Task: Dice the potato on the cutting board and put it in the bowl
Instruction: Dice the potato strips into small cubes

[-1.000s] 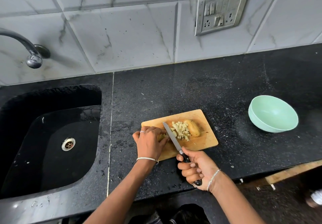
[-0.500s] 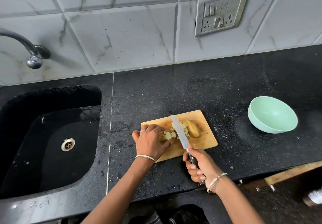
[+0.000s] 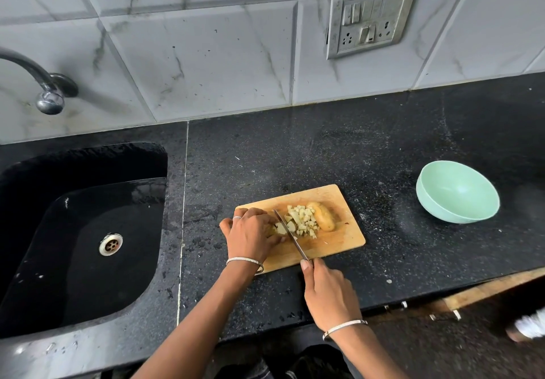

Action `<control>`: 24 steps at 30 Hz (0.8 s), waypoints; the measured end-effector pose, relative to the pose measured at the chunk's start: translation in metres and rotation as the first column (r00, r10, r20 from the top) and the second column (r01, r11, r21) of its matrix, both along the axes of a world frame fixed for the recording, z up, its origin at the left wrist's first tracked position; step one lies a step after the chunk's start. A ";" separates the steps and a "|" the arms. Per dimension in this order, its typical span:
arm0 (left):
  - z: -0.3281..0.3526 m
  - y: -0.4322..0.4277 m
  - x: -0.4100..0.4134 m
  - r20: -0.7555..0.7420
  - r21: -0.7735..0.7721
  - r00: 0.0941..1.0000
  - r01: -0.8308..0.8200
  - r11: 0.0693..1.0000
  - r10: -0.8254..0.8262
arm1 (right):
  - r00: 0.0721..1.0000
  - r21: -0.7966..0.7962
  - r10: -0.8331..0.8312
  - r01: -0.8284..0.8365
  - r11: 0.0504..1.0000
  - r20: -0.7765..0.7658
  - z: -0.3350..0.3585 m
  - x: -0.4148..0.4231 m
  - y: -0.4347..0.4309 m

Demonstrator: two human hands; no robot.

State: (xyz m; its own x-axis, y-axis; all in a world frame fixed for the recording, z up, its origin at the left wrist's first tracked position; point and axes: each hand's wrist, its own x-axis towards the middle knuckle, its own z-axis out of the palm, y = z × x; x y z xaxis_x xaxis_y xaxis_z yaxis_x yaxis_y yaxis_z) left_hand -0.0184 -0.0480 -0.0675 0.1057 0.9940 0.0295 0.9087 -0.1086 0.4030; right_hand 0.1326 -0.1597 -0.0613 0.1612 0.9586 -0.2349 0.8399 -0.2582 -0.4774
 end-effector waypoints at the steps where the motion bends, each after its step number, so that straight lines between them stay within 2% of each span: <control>1: 0.001 0.000 0.000 -0.007 0.000 1.000 -0.005 1.000 0.005 | 0.999 0.007 -0.008 0.007 1.000 0.031 0.002 -0.002 -0.001; 8: 0.003 0.002 -0.002 -0.008 -0.025 1.000 -0.005 1.000 0.005 | 0.993 0.034 -0.022 0.018 0.999 0.119 0.003 -0.009 -0.004; 16: 0.009 0.002 0.001 -0.017 -0.049 1.000 -0.012 0.999 0.012 | 1.000 0.004 -0.022 0.022 1.000 -0.014 0.002 -0.003 0.002; 24: 0.005 0.004 -0.001 0.050 -0.054 0.998 -0.031 0.998 0.034 | 0.998 0.047 -0.053 0.052 0.998 0.025 0.008 -0.008 0.002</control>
State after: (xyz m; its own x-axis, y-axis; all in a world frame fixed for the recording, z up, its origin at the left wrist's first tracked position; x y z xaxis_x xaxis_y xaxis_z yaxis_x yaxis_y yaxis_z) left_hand -0.0195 -0.0442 -0.0626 0.0732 0.9971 -0.0185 0.8896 -0.0569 0.4532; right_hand 0.1244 -0.1581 -0.0537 0.2172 0.9584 -0.1854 0.8382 -0.2804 -0.4677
